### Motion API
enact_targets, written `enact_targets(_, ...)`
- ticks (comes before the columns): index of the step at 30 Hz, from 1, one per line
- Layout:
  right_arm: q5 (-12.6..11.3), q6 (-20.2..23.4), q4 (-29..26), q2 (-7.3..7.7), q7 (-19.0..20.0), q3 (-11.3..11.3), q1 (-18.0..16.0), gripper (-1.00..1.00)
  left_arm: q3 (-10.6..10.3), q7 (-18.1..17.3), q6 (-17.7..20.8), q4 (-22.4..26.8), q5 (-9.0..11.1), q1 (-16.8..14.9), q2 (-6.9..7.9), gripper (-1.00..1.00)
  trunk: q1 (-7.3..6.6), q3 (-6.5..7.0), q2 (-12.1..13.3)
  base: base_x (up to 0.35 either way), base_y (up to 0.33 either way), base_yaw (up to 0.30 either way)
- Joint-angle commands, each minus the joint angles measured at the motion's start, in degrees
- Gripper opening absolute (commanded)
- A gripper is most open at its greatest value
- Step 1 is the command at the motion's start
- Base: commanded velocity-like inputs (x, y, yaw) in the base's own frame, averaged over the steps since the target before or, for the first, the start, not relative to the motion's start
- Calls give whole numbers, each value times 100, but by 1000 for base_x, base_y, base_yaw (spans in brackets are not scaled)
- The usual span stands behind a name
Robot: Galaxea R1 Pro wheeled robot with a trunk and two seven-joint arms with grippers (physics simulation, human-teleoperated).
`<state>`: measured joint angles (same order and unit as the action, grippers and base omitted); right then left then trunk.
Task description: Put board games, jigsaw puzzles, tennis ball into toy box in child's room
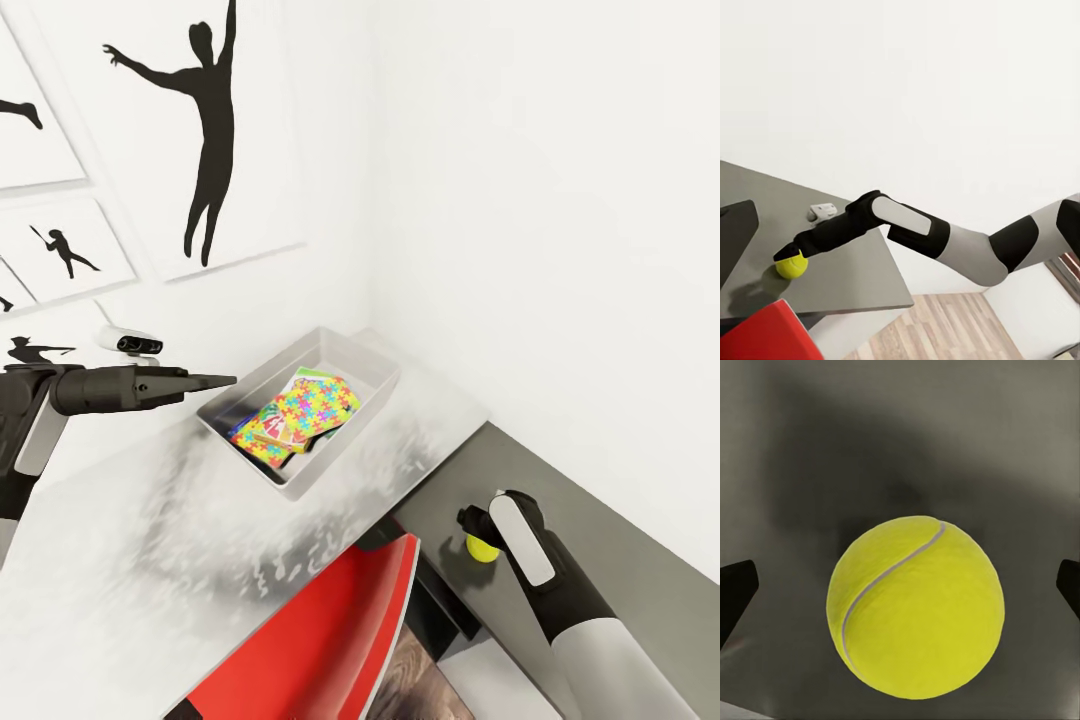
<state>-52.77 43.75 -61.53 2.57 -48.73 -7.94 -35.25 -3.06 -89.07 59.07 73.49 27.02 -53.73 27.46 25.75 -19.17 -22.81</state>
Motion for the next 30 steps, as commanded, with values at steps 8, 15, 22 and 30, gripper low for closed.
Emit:
enact_targets(8,-57,11,11,7,-57,-15,-7,100,-19,-22,60,-1,5,-6,5,100,3,-12,-11,0,0,0)
enact_targets(15,-55,11,212,7,-57,1,-12,100,-27,-22,60,-1,5,-6,5,100,3,-12,-11,0,0,0)
enact_targets(22,-57,4,302,0,-55,3,-72,100,-35,-22,60,-1,5,-6,5,100,3,-12,-11,0,0,0)
enact_targets(30,-57,-53,308,-1,-49,-15,-79,-100,-36,-22,60,-2,5,-6,5,100,3,-12,-11,0,0,0)
